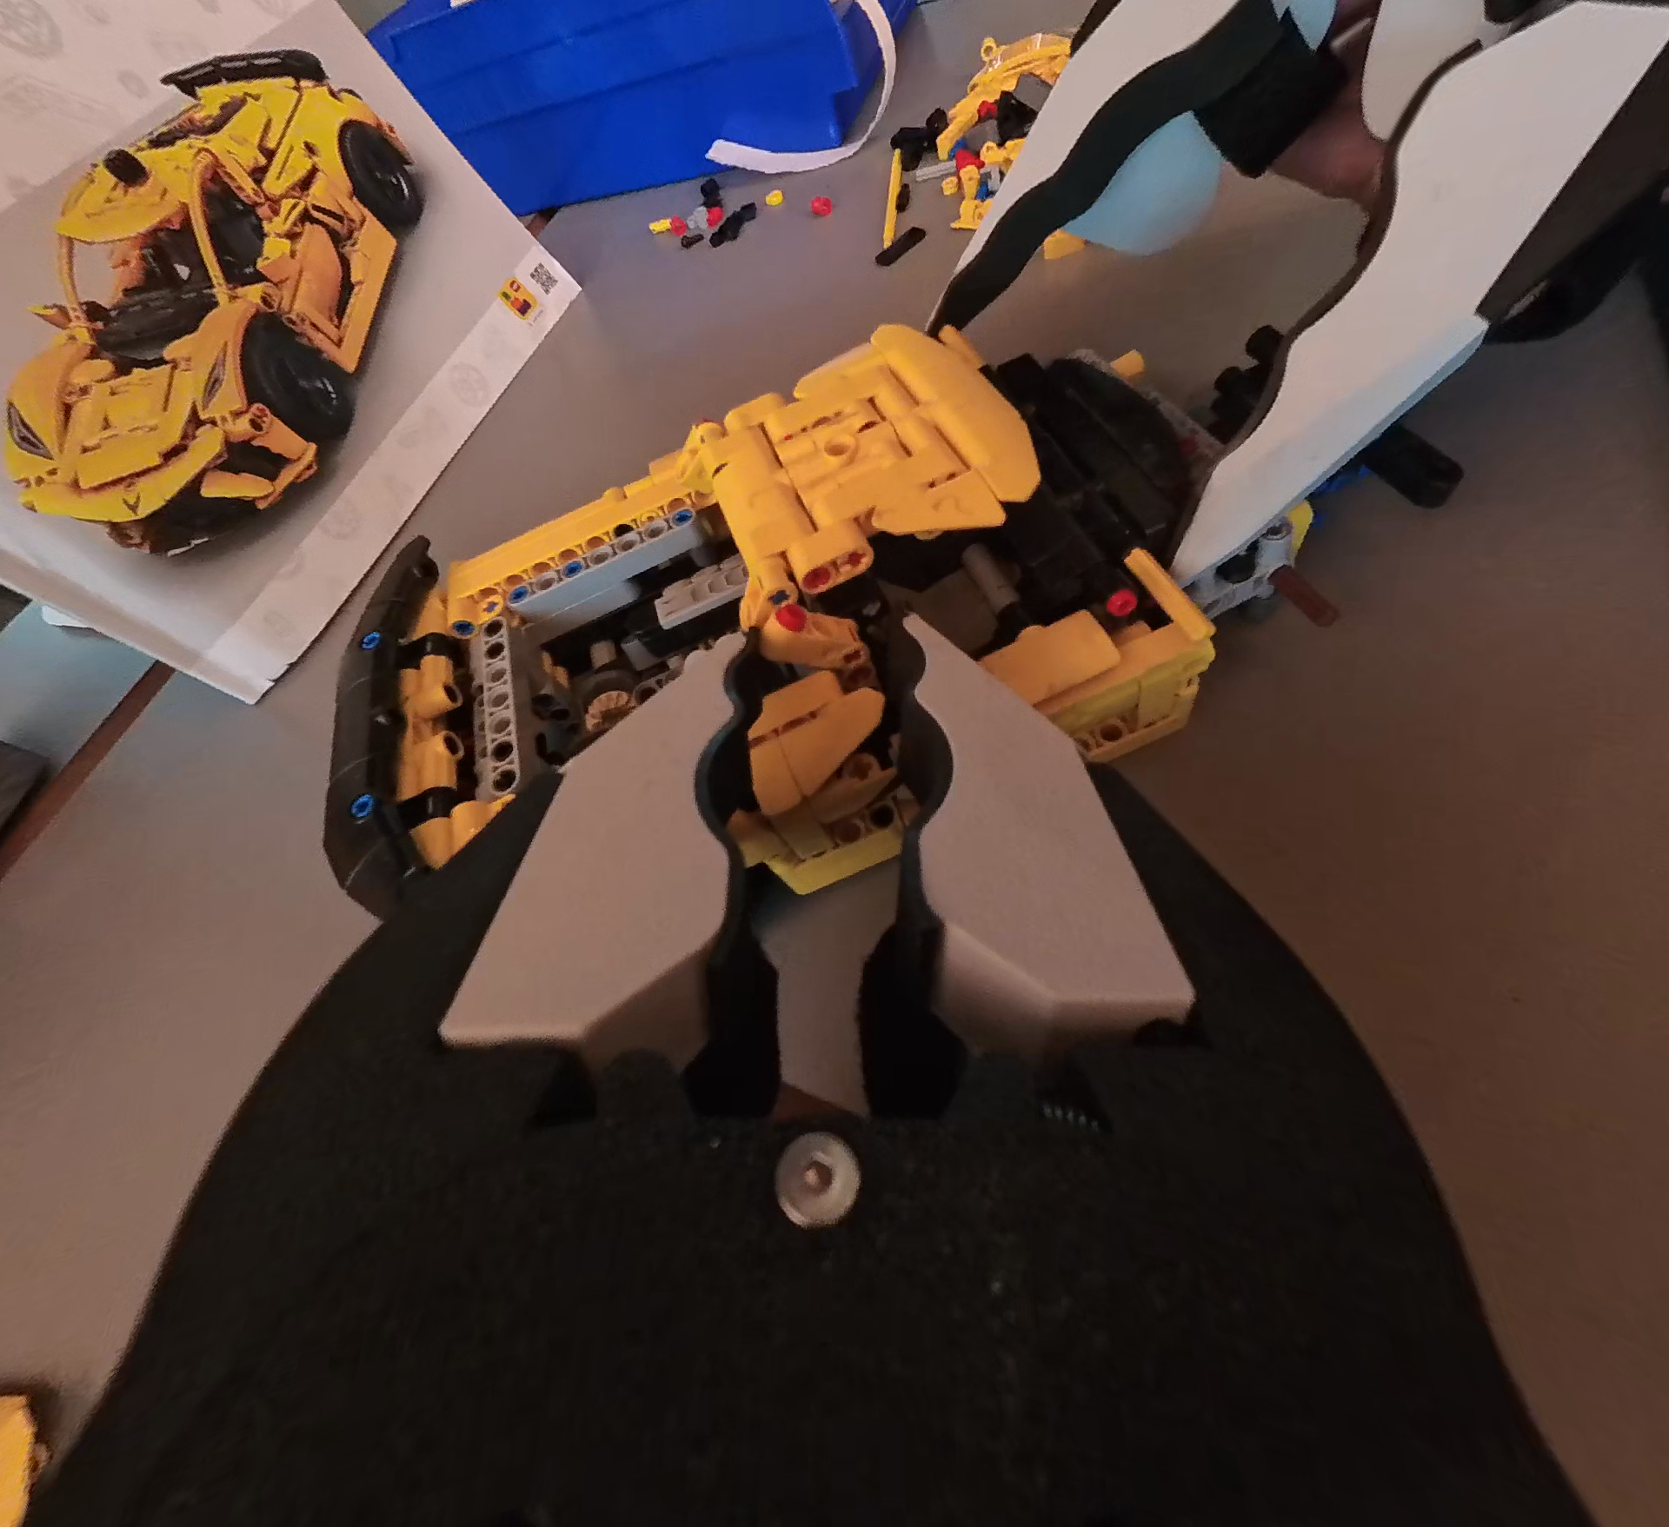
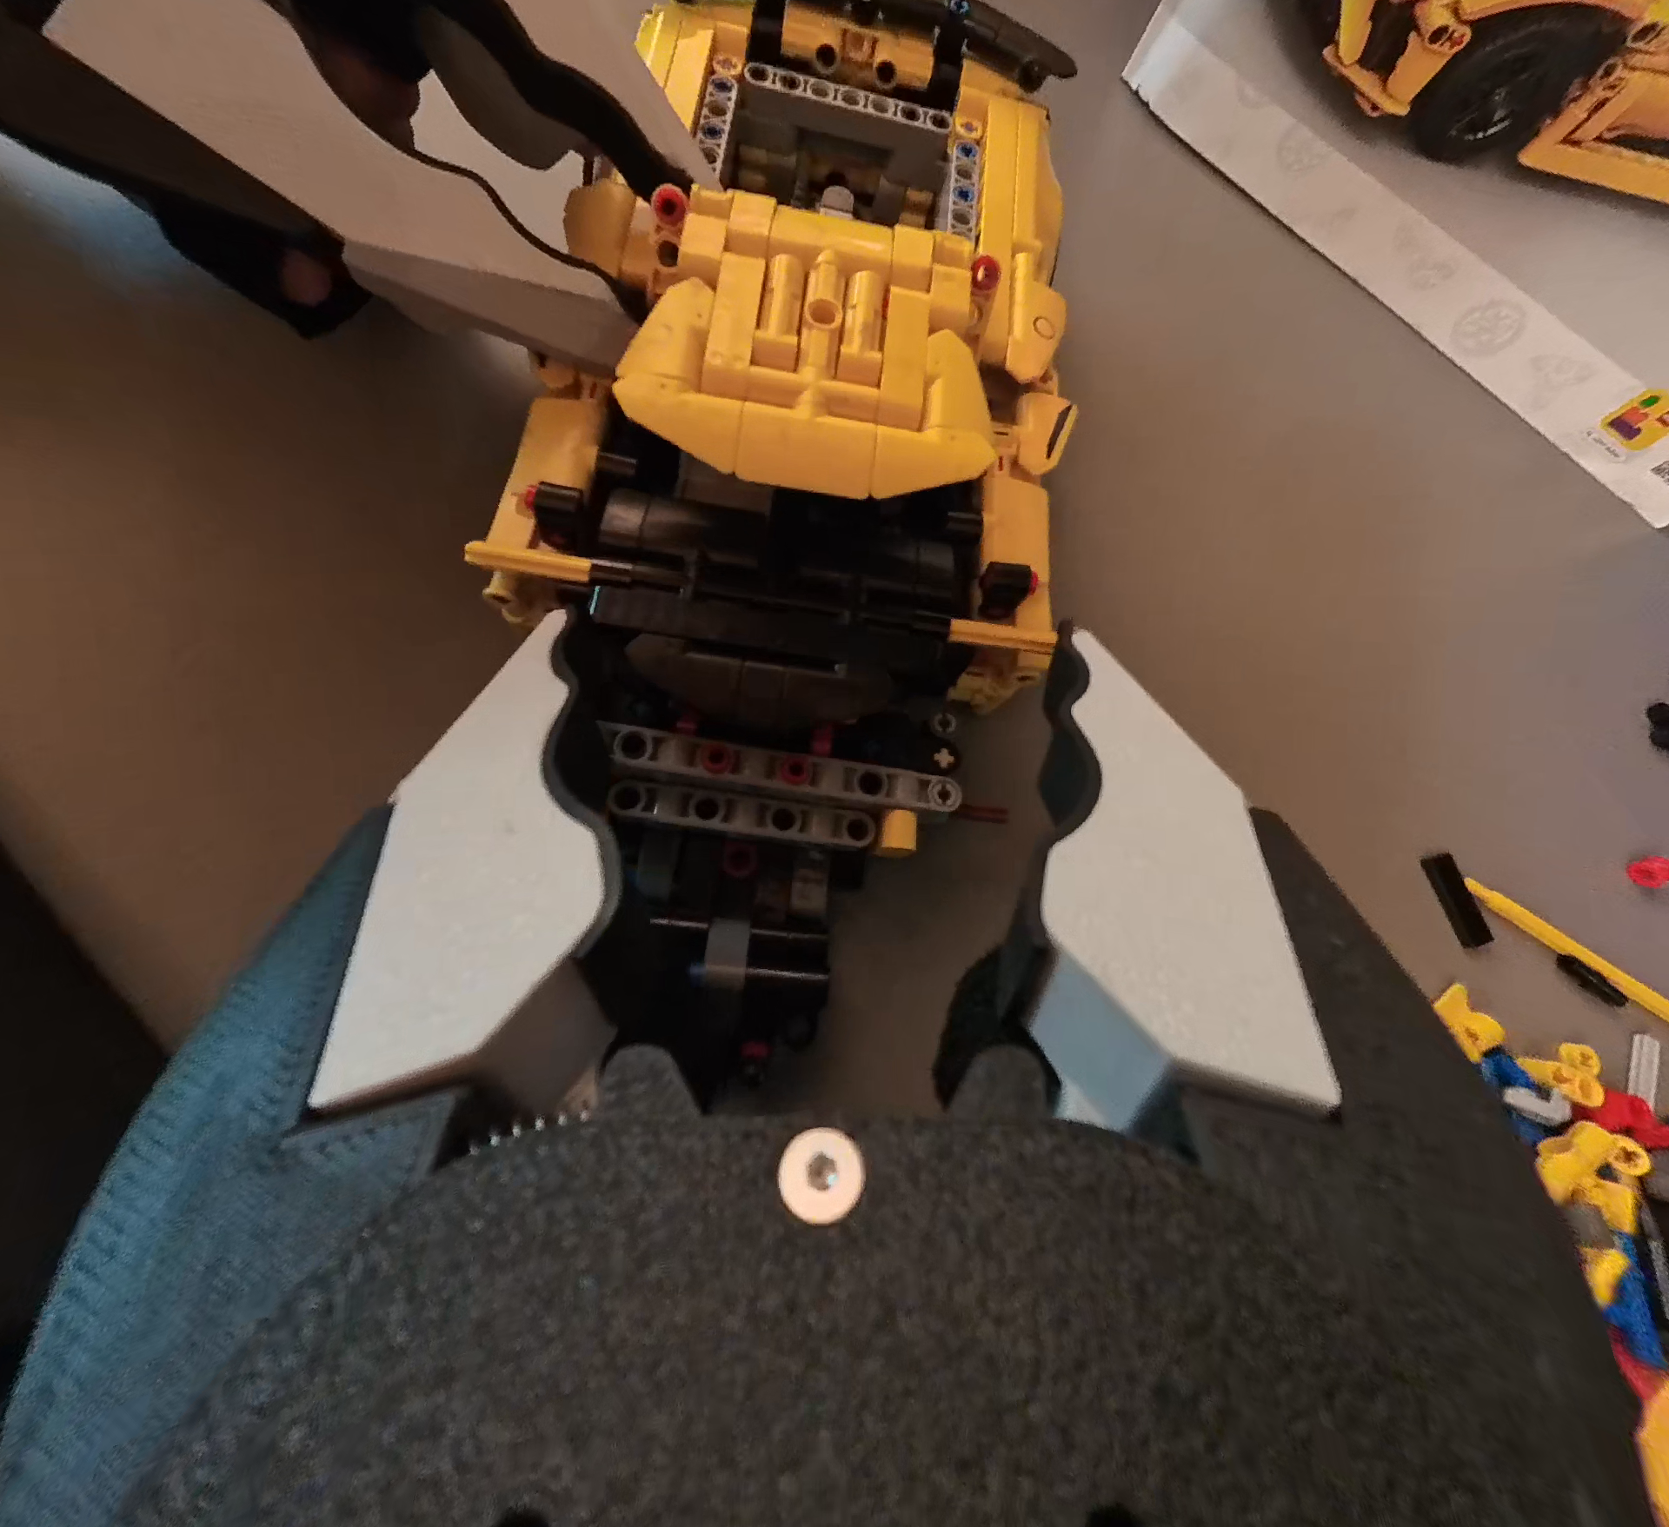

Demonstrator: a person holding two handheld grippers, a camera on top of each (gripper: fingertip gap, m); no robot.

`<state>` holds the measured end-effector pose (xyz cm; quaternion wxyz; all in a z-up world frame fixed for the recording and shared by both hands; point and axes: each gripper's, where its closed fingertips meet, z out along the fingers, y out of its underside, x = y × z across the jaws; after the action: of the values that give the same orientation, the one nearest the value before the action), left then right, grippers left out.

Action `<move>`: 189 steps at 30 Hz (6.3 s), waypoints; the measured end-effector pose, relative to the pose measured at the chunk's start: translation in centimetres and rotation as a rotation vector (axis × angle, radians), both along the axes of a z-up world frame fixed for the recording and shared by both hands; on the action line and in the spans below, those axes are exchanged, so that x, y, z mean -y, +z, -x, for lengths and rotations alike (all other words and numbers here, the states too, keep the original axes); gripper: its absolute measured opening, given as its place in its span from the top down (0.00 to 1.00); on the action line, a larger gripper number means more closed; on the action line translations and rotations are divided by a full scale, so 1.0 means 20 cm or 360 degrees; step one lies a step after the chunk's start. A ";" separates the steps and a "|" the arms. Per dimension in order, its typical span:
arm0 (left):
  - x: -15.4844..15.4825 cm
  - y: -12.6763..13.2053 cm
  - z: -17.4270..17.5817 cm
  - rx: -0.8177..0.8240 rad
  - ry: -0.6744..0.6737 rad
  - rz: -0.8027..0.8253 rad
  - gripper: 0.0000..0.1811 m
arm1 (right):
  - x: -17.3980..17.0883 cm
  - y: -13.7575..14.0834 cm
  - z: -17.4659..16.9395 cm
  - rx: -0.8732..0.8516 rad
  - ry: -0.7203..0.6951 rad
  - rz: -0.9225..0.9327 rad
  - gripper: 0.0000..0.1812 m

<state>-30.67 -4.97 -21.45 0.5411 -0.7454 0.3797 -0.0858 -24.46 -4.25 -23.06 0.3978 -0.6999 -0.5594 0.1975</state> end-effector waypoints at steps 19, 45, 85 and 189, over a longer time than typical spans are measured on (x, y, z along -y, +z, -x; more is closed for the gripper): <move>0.01 0.00 -0.01 0.0019 -0.0046 -0.0001 0.86 | 0.02 0.03 0.01 -0.0163 -0.0007 0.0038 0.46; 0.01 0.00 -0.01 0.0006 -0.0034 -0.0002 0.86 | 0.01 0.00 -0.01 -0.0092 -0.0023 0.0119 0.45; 0.32 0.10 -0.11 0.0191 -0.0092 0.0149 0.87 | 0.06 0.14 -0.03 -0.0445 -0.0005 0.0213 0.68; 0.37 -0.10 -0.11 0.0256 0.0201 0.0629 0.82 | 0.10 0.04 0.04 -0.0133 0.0076 -0.0064 0.60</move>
<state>-28.53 -12.40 -23.44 0.4173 -0.8501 0.2635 -0.1837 -25.22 -6.23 -22.17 0.4301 -0.6693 -0.5626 0.2248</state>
